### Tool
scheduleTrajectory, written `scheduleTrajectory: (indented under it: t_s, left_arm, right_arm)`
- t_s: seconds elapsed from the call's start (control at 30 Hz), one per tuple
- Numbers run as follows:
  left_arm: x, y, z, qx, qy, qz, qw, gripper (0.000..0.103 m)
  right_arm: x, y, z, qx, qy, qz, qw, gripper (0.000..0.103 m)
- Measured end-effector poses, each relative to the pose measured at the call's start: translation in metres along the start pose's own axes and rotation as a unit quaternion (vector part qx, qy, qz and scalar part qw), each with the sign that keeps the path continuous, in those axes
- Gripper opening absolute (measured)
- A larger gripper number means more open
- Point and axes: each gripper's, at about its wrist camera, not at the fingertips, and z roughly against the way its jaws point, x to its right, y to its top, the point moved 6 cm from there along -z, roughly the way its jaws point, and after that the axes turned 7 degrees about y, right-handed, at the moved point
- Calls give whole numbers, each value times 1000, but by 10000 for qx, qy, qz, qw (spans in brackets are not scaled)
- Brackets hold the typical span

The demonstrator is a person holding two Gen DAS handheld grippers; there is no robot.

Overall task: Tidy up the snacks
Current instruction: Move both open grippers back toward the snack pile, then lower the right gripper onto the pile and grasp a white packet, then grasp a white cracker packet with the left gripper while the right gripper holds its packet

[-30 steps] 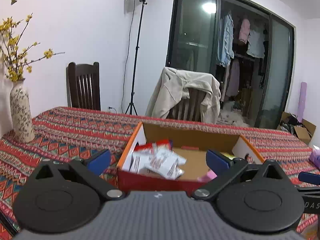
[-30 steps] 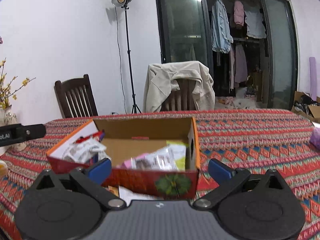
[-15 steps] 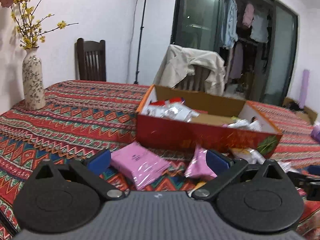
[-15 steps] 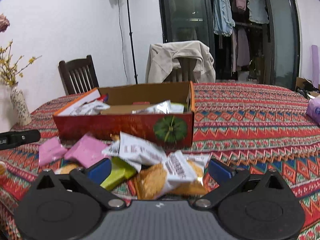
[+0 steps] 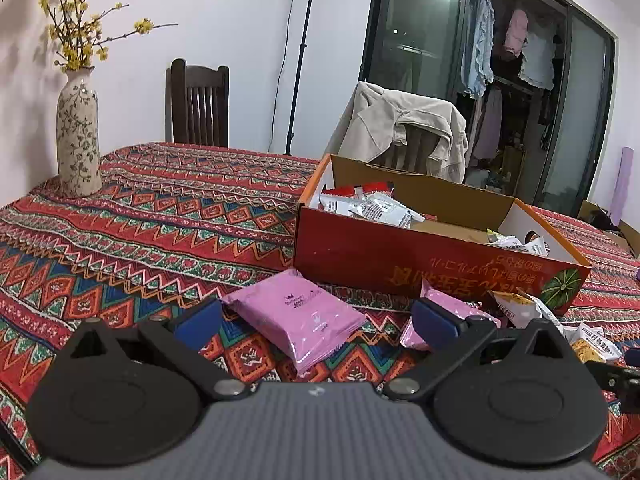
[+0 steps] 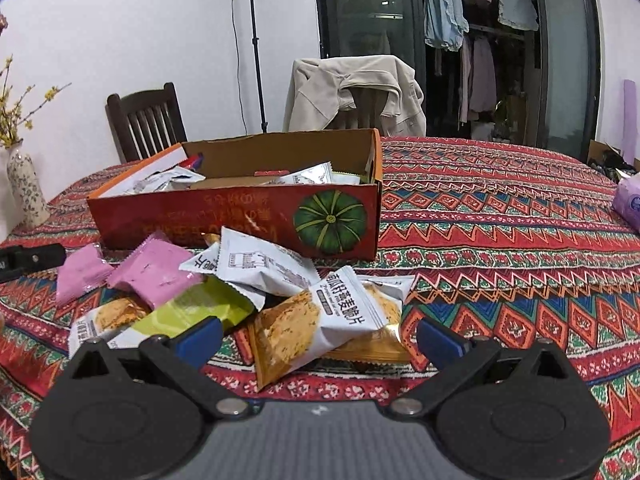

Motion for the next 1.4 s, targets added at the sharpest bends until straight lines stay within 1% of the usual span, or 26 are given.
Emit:
scheduleTrajectory:
  t_s: [0.2, 0.3, 0.33, 0.43, 0.5, 0.6, 0.63, 0.67, 0.7, 0.87, 0.97, 1.13, 1.17, 1.3, 1.4]
  left_arm:
    - [0, -2, 1, 5, -4, 14, 10000, 103]
    - [0, -2, 0, -35, -2, 34, 10000, 103]
    - [-1, -2, -1, -51, 1, 41, 10000, 103]
    - [0, -4, -3, -117, -59, 64, 9999, 103]
    - [0, -4, -3, -134, -65, 67, 9999, 103]
    - [0, -4, -3, -128, -76, 86, 9999, 103]
    - [0, -4, -3, -129, -72, 91, 9998, 103]
    - [0, -4, -3, -136, -70, 96, 9998, 103]
    - [0, -4, -4, -145, -70, 104, 9998, 103]
    - [-2, -5, -4, -155, -59, 143, 9998, 103]
    - [-2, -5, -4, -158, -54, 148, 9998, 103]
    - [-3, -5, -4, -162, -29, 161, 9997, 103]
    - [-3, -5, -4, -163, -24, 162, 9997, 103]
    - [-2, -6, -4, -167, -13, 154, 9997, 103]
    - [-2, -6, -5, -188, 12, 131, 9997, 103]
  right_arm:
    - [1, 10, -13, -138, -266, 285, 9991, 103]
    - [-1, 8, -24, -233, -356, 474, 9980, 103]
    - [-2, 7, -26, -234, -375, 528, 9976, 101]
    - [-9, 3, -29, -173, -354, 761, 9963, 91]
    - [-14, 3, -28, -130, -297, 868, 9957, 86]
    - [-16, 3, -25, -97, -256, 931, 9953, 72]
    - [-17, 3, -24, -74, -238, 945, 9952, 64]
    - [-17, 3, -23, -55, -228, 961, 9951, 60]
    - [-18, 3, -22, -35, -224, 977, 9950, 58]
    - [-18, 3, -12, 226, -211, 952, 9950, 36]
    - [-15, 5, -4, 427, -213, 855, 9952, 26]
    - [-9, 7, 5, 674, -74, 621, 9958, 17]
    - [-8, 8, 7, 744, -35, 588, 9955, 14]
    - [-4, 10, 18, 1015, 29, 478, 9937, 14]
    - [-2, 12, 22, 1112, 59, 413, 9929, 14]
